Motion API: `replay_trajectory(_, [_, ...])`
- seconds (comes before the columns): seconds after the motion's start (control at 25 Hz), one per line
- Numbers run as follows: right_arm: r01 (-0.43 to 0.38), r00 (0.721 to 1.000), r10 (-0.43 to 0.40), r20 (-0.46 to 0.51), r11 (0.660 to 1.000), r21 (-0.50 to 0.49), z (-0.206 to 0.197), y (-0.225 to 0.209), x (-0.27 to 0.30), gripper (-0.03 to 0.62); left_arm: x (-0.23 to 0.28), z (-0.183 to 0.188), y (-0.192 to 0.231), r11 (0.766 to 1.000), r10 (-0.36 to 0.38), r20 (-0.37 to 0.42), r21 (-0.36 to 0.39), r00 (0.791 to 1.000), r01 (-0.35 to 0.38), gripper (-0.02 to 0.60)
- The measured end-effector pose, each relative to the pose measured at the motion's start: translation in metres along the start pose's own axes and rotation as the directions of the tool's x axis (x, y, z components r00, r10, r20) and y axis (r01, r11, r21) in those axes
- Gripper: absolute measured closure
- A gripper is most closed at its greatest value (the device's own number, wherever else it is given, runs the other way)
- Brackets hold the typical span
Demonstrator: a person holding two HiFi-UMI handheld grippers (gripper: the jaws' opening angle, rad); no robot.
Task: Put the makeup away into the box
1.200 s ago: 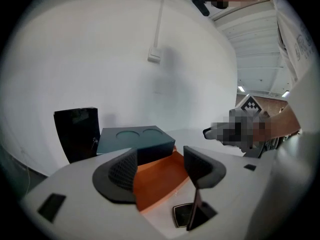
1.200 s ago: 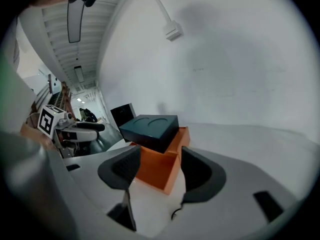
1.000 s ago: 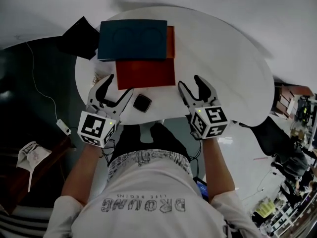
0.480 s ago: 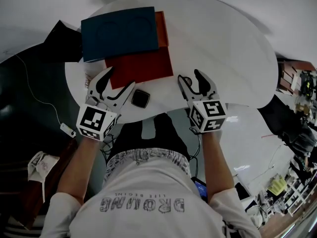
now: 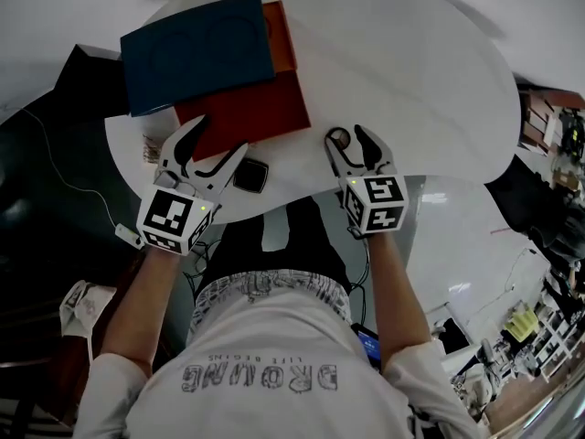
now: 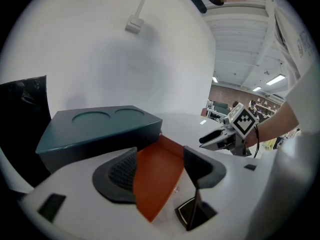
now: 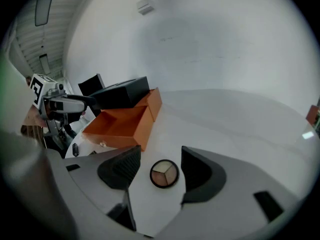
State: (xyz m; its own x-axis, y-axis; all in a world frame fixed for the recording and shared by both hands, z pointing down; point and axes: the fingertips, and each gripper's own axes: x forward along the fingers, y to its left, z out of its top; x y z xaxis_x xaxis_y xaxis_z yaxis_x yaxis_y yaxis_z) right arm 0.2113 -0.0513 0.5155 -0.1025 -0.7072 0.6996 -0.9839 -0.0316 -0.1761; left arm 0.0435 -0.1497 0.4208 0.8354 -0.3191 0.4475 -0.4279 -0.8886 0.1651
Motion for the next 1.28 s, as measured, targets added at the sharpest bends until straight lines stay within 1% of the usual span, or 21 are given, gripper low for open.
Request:
replay_trajectory(0.36, [0.018, 0.998, -0.018, -0.053, 1.000, -0.016, -0.024, -0.004, 0.015, 0.327, 0.004, -0.012, -0.002, 1.000, -0.006, -0.029, -0.009, 1.000, 0.006, 0.285])
replay_trajectory(0.8, [0.049, 0.994, -0.055, -0.090, 0.996, -0.068, -0.038, -0.004, 0.020, 0.340, -0.002, -0.019, -0.002, 1.000, 0.003, -0.036, -0.015, 0.999, -0.003, 0.285])
replay_trajectory(0.96, [0.070, 0.993, -0.077, -0.091, 0.994, -0.083, -0.040, -0.007, 0.020, 0.366, -0.006, -0.020, 0.000, 1.000, 0.010, -0.032, -0.017, 0.999, -0.011, 0.285])
replay_trajectory(1.28, [0.080, 0.992, -0.088, -0.086, 0.992, -0.095, -0.037, -0.004, 0.018, 0.368, -0.012, -0.022, 0.001, 1.000, 0.016, -0.029, -0.021, 0.999, -0.017, 0.285])
